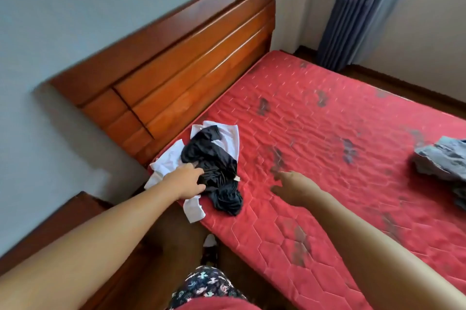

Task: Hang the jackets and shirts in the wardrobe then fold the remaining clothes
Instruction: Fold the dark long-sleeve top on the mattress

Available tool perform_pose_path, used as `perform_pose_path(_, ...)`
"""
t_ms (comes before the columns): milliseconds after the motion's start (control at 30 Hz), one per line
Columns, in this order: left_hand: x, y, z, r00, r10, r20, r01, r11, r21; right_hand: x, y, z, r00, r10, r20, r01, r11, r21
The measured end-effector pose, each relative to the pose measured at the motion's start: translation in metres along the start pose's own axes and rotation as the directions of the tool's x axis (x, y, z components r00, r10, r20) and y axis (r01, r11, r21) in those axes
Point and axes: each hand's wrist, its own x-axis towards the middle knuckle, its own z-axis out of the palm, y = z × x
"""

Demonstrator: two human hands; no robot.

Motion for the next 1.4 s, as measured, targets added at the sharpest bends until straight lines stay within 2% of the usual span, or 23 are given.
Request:
perform_pose_path(167, 0.05, -0.041, 0.002, 0.997, -0.014, 0.073, 0.014, 1.0, 0.012, 0.063, -0.029, 0.012, 0.994, 0.031, 0.105, -0.026, 0.999, -0.047)
perform_pose_path(467, 0.174, -0.089, 0.02, 0.979, 0.049, 0.197, -0.06, 0.997, 0.046, 0.182, -0.071, 0.042, 0.963, 0.119, 0.243, -0.116, 0.993, -0.027)
perform_pose_path(667, 0.255, -0.082, 0.058, 0.967, 0.061, 0.249, -0.068, 0.998, 0.019, 0.263, -0.064, 0.082, 0.933, 0.159, 0.323, -0.161, 0.987, -0.018)
perform_pose_path(867, 0.317, -0.073, 0.111, 0.96, 0.032, 0.277, -0.023, 0.999, -0.036, 0.329, -0.048, 0.132, 0.921, 0.186, 0.341, -0.205, 0.979, 0.018)
perform_pose_path(1033, 0.364, -0.076, 0.153, 0.951, 0.026, 0.307, -0.023, 1.0, -0.012, 0.376, -0.031, 0.187, 0.899, 0.196, 0.391, -0.233, 0.971, 0.051)
perform_pose_path(1267, 0.407, -0.097, 0.202, 0.917, -0.052, 0.396, 0.052, 0.999, 0.012, 0.425, -0.037, 0.24, 0.867, 0.213, 0.45, -0.259, 0.965, 0.043)
perform_pose_path(1400, 0.415, -0.108, 0.218, 0.894, -0.021, 0.448, 0.022, 1.0, 0.003, 0.449, -0.039, 0.273, 0.83, 0.254, 0.496, -0.364, 0.921, 0.137)
